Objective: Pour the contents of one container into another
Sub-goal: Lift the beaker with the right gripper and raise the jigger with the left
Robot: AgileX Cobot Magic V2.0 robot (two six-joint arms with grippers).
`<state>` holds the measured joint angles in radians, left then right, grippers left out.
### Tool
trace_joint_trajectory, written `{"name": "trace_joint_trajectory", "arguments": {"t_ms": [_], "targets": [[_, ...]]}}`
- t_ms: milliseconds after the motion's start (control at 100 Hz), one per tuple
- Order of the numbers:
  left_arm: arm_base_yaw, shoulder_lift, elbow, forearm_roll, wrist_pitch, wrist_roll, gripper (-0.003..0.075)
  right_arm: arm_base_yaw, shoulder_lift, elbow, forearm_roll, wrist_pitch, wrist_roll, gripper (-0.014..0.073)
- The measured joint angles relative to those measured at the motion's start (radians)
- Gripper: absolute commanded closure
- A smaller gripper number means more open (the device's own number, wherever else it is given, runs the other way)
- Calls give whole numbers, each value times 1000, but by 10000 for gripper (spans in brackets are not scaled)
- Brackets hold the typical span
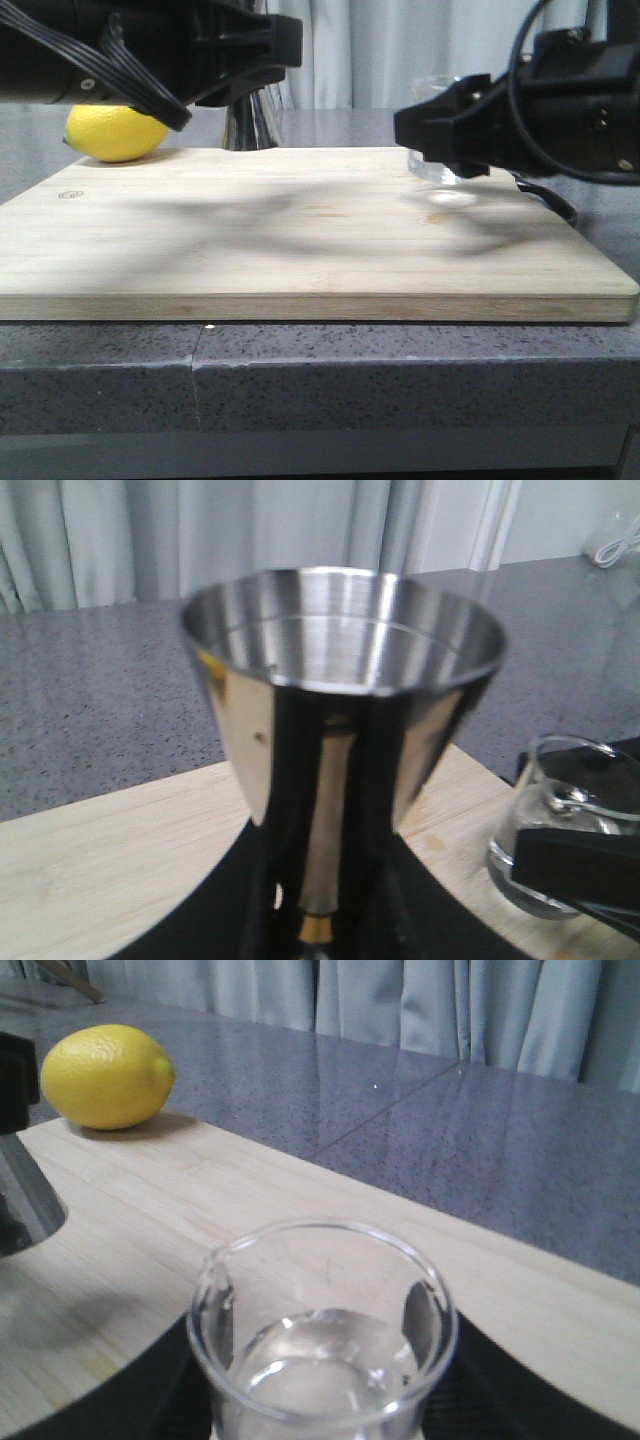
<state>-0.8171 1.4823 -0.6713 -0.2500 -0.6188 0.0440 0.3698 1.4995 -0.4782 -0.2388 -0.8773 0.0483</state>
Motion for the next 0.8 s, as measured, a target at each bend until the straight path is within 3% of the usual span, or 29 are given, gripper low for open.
{"name": "trace_joint_trajectory", "arguments": {"t_ms": [520, 800], "targets": [[-4, -27, 0, 6, 77, 0, 739, 0, -64, -278, -222, 218, -8, 286], [-21, -27, 0, 34, 87, -2, 739, 2, -76, -372, -333, 264, -8, 286]]}}
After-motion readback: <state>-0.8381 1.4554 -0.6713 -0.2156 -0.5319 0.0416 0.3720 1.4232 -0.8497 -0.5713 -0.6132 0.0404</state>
